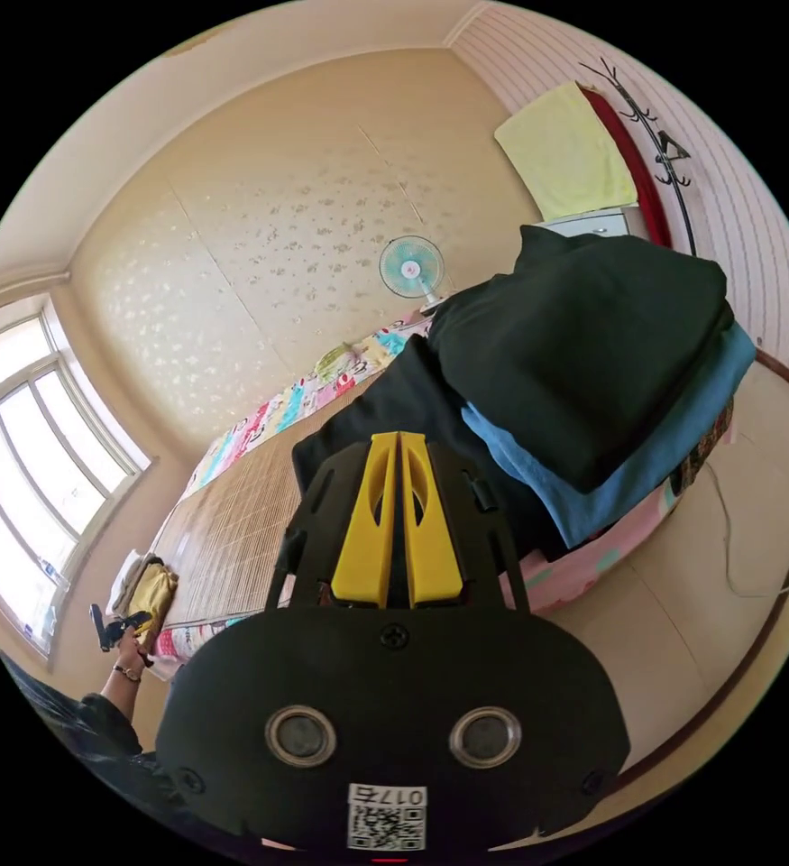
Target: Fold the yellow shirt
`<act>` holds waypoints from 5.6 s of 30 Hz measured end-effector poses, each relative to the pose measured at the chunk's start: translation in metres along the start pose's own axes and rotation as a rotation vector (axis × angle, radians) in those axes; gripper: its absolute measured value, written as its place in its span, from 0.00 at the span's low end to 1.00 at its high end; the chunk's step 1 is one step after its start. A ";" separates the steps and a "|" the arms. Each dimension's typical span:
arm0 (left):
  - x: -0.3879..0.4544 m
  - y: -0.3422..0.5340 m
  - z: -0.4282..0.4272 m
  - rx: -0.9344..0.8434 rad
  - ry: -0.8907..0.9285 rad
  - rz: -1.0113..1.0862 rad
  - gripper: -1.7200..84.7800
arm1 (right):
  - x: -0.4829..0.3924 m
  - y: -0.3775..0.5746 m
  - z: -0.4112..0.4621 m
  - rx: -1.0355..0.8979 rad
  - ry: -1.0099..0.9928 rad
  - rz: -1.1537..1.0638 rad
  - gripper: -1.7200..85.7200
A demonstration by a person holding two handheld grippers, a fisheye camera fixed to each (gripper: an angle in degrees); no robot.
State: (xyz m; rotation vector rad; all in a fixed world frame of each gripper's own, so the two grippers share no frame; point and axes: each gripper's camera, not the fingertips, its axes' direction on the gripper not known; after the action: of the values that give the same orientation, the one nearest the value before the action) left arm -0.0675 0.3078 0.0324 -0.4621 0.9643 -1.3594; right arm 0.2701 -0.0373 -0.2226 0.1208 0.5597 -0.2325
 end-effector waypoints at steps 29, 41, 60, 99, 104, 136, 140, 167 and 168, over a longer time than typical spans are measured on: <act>0.101 0.123 -0.126 -0.234 0.840 0.601 0.03 | -0.222 0.183 0.352 -1.054 -0.976 -0.169 0.22; 0.172 0.103 -0.135 -0.303 0.769 0.747 0.08 | -0.161 0.153 0.345 -0.861 -1.254 -0.118 0.05; 0.242 0.015 -0.166 -0.233 0.419 0.318 0.21 | -0.222 0.189 0.286 -0.960 -1.333 -0.679 0.06; 0.097 0.022 -0.380 0.297 1.459 0.843 0.07 | -0.166 0.108 0.276 -0.685 -1.832 -0.496 0.10; 0.109 0.053 -0.413 0.330 1.708 1.084 0.07 | -0.157 0.098 0.272 -0.683 -1.651 -0.543 0.11; 0.151 0.126 -0.458 0.559 2.850 1.141 0.06 | -0.197 0.135 0.153 -0.554 -1.174 -0.798 0.19; 0.172 0.129 -0.453 0.537 2.865 1.142 0.06 | -0.210 0.140 0.136 -0.560 -1.277 -0.824 0.16; 0.292 -0.008 -0.411 0.426 1.262 0.988 0.06 | -0.148 -0.108 -0.174 0.613 -0.952 -0.547 0.05; 0.299 -0.008 -0.416 0.476 1.266 0.965 0.06 | -0.154 -0.108 -0.182 0.631 -0.920 -0.528 0.05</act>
State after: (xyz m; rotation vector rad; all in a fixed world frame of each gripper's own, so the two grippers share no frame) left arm -0.4249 0.1244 -0.2852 1.2549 1.4805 -0.7968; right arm 0.0230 -0.0808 -0.2984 0.4481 -0.4326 -0.9190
